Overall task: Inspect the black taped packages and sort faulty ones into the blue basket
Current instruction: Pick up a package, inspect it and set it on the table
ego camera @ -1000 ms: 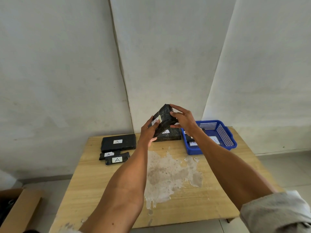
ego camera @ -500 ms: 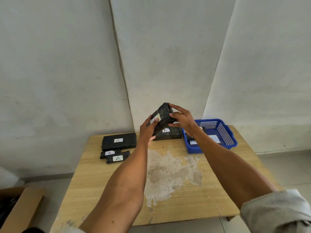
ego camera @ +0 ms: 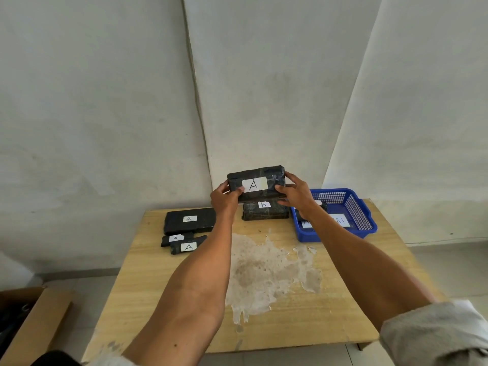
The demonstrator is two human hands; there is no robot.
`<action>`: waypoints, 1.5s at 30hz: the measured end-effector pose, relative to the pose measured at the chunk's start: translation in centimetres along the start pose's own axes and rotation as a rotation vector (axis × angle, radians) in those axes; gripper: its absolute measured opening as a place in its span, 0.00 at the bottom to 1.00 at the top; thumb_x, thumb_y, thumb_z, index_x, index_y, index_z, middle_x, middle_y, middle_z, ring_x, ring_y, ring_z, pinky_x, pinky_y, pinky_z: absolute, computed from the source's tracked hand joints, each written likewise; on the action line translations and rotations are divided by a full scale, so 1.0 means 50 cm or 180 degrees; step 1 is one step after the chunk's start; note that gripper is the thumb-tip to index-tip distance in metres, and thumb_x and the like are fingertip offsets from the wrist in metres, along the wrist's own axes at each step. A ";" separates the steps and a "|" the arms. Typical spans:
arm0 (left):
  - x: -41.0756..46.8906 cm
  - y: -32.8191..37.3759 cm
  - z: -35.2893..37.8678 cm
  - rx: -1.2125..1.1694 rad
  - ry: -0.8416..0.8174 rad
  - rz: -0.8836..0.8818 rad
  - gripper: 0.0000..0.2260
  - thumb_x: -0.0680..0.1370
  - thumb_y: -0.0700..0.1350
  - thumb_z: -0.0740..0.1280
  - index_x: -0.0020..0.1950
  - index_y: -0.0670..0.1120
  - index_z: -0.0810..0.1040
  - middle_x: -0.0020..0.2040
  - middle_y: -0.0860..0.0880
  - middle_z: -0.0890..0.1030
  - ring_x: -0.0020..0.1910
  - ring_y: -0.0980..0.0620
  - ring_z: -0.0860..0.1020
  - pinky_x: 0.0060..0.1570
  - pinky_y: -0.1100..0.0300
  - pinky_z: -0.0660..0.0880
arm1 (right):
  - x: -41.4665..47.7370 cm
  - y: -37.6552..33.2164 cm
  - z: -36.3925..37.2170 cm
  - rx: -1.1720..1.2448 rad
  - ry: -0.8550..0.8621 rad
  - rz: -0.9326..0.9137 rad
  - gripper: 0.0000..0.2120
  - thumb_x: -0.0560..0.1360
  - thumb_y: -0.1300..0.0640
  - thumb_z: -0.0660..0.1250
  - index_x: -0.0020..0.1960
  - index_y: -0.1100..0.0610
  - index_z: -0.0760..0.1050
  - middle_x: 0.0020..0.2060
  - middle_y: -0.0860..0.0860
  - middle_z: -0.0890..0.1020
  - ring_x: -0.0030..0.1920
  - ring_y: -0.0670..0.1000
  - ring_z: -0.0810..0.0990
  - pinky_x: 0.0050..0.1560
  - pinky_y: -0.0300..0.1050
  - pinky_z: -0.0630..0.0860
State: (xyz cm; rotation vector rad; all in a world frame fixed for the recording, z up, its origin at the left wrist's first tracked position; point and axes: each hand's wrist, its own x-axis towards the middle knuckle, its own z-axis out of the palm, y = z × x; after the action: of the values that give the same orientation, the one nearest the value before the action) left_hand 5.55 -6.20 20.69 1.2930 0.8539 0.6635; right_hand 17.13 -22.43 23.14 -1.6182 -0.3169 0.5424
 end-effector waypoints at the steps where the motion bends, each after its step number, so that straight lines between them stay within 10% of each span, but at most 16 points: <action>1: 0.000 0.001 0.000 -0.0006 0.0023 0.0032 0.20 0.70 0.39 0.78 0.62 0.46 0.83 0.49 0.51 0.85 0.51 0.49 0.83 0.56 0.49 0.81 | 0.000 0.002 0.002 -0.0003 0.0008 0.0036 0.31 0.78 0.65 0.69 0.77 0.50 0.65 0.53 0.57 0.84 0.51 0.54 0.85 0.44 0.46 0.83; 30: 0.030 -0.028 -0.056 -0.0158 -0.0369 -0.0212 0.23 0.73 0.34 0.76 0.67 0.39 0.78 0.57 0.40 0.84 0.49 0.47 0.82 0.41 0.59 0.82 | 0.019 0.096 0.038 -0.0908 0.0820 -0.0172 0.28 0.73 0.51 0.77 0.70 0.52 0.74 0.50 0.52 0.83 0.50 0.53 0.85 0.55 0.55 0.83; 45: 0.107 -0.231 0.003 0.1673 -0.0649 -0.0714 0.24 0.75 0.39 0.74 0.70 0.45 0.76 0.64 0.45 0.81 0.60 0.46 0.79 0.62 0.54 0.77 | 0.060 0.260 0.046 -0.2254 0.0423 0.0342 0.36 0.72 0.56 0.77 0.76 0.54 0.66 0.60 0.54 0.82 0.58 0.56 0.81 0.57 0.48 0.78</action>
State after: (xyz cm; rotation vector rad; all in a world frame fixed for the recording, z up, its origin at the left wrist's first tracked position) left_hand 8.09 -3.85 8.46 1.6672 1.0226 0.1216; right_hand 17.07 -20.59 9.72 -2.3557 -0.3446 0.4197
